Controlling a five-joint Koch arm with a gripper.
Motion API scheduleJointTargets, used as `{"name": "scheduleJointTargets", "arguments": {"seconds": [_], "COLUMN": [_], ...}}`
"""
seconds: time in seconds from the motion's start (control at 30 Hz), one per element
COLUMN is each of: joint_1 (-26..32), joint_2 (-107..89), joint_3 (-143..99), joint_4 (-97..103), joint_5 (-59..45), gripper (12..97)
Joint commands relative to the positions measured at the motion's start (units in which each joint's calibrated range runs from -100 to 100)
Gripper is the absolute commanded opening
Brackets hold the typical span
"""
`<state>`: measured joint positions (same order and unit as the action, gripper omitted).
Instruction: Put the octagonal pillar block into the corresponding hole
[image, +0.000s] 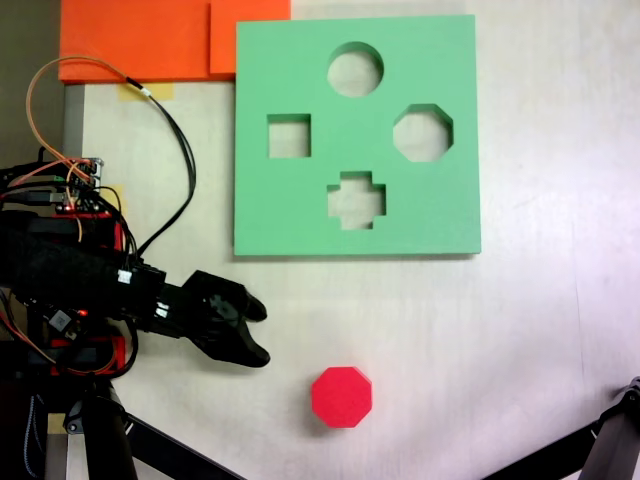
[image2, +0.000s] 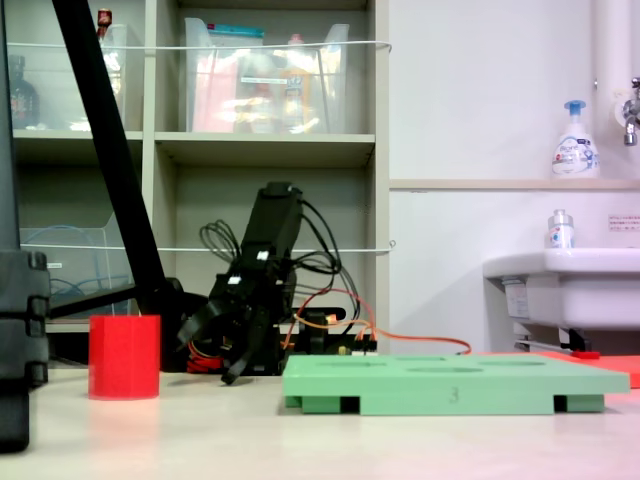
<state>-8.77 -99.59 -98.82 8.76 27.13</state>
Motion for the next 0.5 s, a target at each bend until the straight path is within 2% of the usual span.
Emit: {"name": "scheduleJointTargets", "arguments": {"seconds": [0.0,0.2,0.33,0.47], "joint_1": [-1.47,-2.3,1.17,3.03], "joint_2": [-0.41,-0.41,-0.41,-0.41], "joint_3": [2.71,30.43,46.98,62.13], "joint_4": [-8.42,-53.97,-76.41,-89.21], "joint_5": [3.42,11.04,16.51,19.29], "gripper": [43.2,42.4,39.7,38.5]}}
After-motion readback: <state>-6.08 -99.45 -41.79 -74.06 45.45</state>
